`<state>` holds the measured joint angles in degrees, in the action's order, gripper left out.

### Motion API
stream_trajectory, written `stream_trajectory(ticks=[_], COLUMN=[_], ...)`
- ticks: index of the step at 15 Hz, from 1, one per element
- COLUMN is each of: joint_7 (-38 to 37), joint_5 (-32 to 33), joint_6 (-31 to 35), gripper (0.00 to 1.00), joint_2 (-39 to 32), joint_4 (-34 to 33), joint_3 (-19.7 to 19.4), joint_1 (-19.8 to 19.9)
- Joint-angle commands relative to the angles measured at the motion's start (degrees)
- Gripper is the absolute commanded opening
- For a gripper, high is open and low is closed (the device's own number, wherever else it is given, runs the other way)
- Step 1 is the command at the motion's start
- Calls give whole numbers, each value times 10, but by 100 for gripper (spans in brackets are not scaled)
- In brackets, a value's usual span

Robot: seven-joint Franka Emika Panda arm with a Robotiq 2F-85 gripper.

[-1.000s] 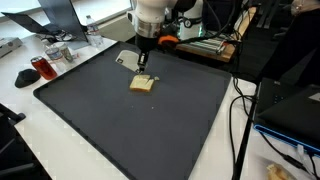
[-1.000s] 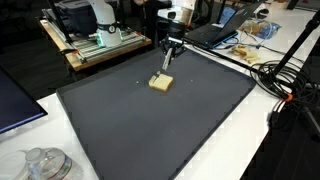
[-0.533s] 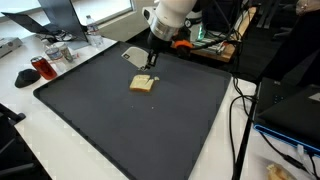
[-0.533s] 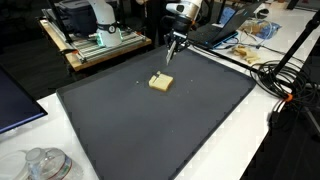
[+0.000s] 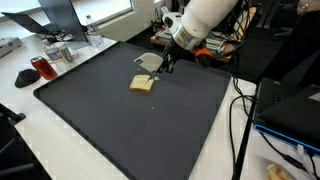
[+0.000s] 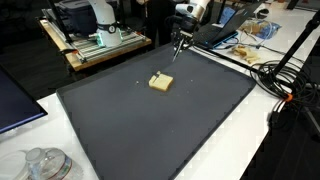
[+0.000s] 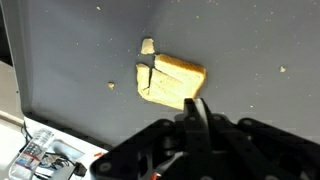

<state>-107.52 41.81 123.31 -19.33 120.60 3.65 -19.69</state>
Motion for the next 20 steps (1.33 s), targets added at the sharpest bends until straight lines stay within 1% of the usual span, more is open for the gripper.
stream_trajectory(ticks=[1,5,10,15,17,20], joint_7=[-15,7,95,236,311,447], joint_5=[22,-5,-78,-178,-228,-319], joint_6=[-18,-12,3,5,7,18], gripper=[1,1,1,1,1,1], joint_2=[-34,-50,-37,-30,-28,-23], joint_4=[-28,-38,-43,-67,-76,-82], joint_3=[9,12,13,5,6,12], joint_1=[-4,7,47,87,108,148])
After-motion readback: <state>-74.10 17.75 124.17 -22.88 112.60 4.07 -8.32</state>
